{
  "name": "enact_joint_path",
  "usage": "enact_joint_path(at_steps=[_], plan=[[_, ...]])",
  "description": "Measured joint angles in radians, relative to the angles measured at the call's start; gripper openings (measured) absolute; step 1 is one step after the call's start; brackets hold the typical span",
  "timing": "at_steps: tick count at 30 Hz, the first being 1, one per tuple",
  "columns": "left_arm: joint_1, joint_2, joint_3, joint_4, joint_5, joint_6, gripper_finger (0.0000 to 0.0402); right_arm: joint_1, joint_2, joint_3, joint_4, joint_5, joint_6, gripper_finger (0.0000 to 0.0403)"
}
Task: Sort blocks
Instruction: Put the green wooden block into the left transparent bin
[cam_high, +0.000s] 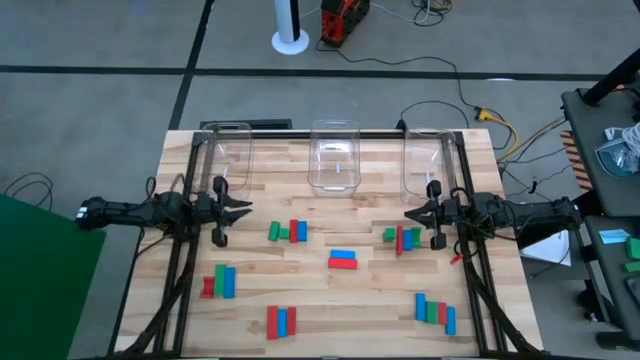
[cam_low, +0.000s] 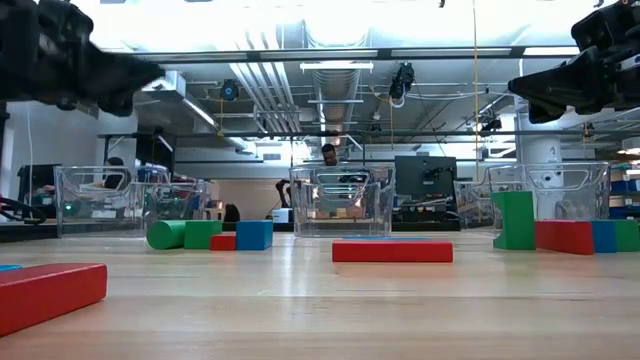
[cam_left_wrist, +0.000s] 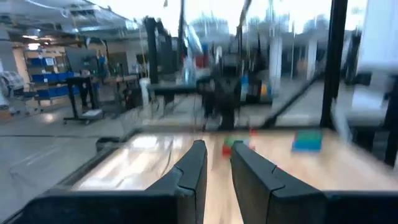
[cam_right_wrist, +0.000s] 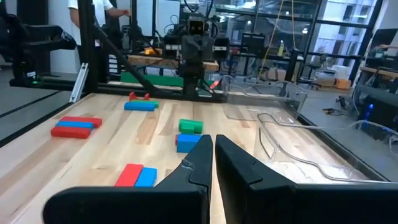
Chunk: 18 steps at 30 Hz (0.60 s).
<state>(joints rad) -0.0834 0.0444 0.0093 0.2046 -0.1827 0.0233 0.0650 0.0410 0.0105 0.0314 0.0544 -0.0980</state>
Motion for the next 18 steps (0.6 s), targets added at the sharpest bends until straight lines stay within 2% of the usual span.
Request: enact_joint_path(at_steps=[3,6,8,12,14,16,18], plan=[[0.0,0.0,0.0,0.148,-0.001,-0.092,0.0053,0.0,0.0,0.0,0.008,0.001,0.004,0.0013],[0.0,0.0,0.0,0.332,-0.002,-0.217,0.0053,0.0,0.0,0.0,0.031,0.0,0.073,0.0013],[0.0,0.0,0.0,0.419,-0.008,-0.236,0.0053,0.0,0.0,0.0,0.088,0.001,0.129,0.0013],[-0.001,0.0,0.0,0.459,-0.012,-0.144,0.0053,0.0,0.0,0.004,0.226,0.006,0.164,0.0013],[-0.001,0.0,0.0,0.459,-0.01,-0.143,0.0053,0.0,0.001,0.03,0.229,0.029,0.166,0.0013],[-0.001,0.0,0.0,0.472,-0.01,-0.184,0.0053,0.0,0.006,0.066,0.232,0.068,0.168,0.0013],[-0.001,0.0,0.0,0.505,-0.01,-0.306,0.0053,0.0,0.015,0.106,0.237,0.118,0.168,0.0013]])
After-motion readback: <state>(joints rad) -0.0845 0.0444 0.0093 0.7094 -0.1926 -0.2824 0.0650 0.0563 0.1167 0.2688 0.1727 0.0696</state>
